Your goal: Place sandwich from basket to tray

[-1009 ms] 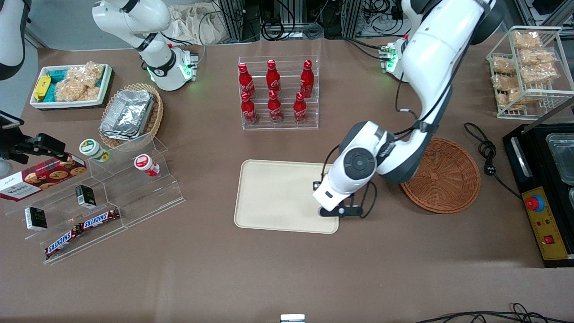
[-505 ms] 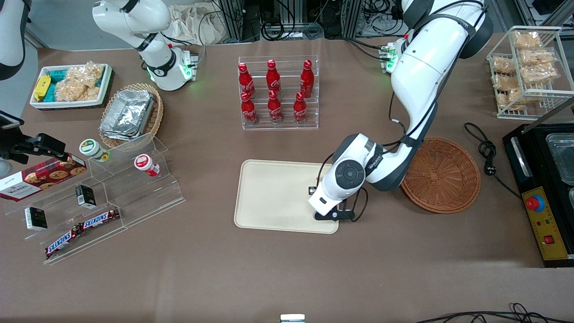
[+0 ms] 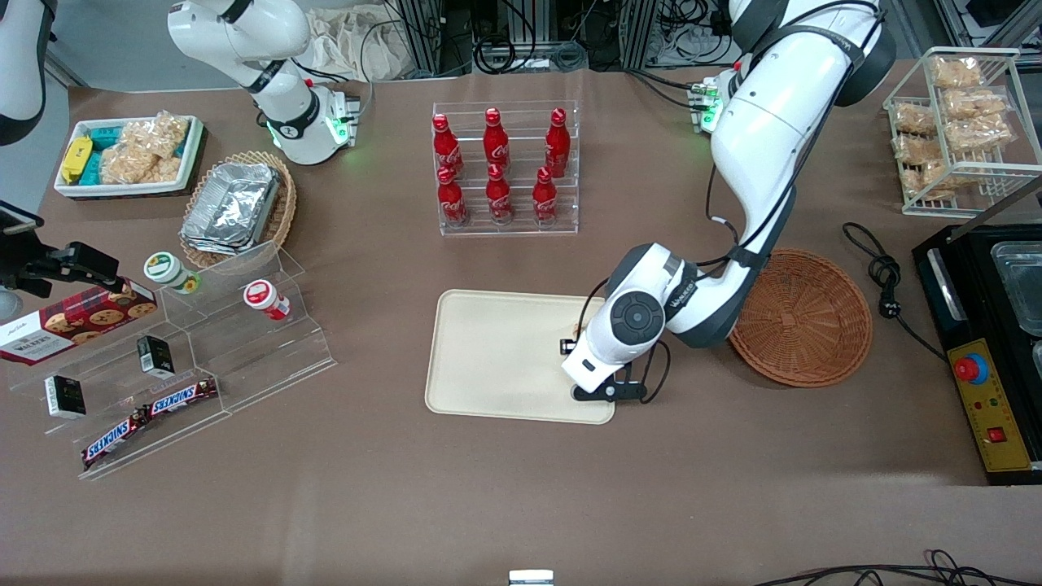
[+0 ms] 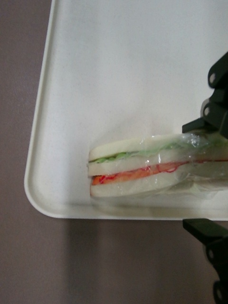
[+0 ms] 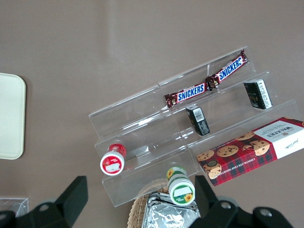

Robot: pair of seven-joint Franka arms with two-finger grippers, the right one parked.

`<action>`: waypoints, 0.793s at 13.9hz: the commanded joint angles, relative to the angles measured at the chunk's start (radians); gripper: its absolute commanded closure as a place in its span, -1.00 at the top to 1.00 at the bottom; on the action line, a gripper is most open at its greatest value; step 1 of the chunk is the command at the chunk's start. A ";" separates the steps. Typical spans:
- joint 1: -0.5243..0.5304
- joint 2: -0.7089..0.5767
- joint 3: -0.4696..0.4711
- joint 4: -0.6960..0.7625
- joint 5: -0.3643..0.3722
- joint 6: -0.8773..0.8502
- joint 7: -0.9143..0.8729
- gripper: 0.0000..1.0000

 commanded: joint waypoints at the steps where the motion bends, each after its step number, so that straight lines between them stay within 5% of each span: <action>1: -0.002 -0.068 0.025 0.028 0.017 -0.129 -0.012 0.98; 6: 0.097 -0.211 0.037 0.028 0.019 -0.243 0.015 0.98; 11: 0.229 -0.355 0.037 0.028 0.016 -0.418 0.222 0.98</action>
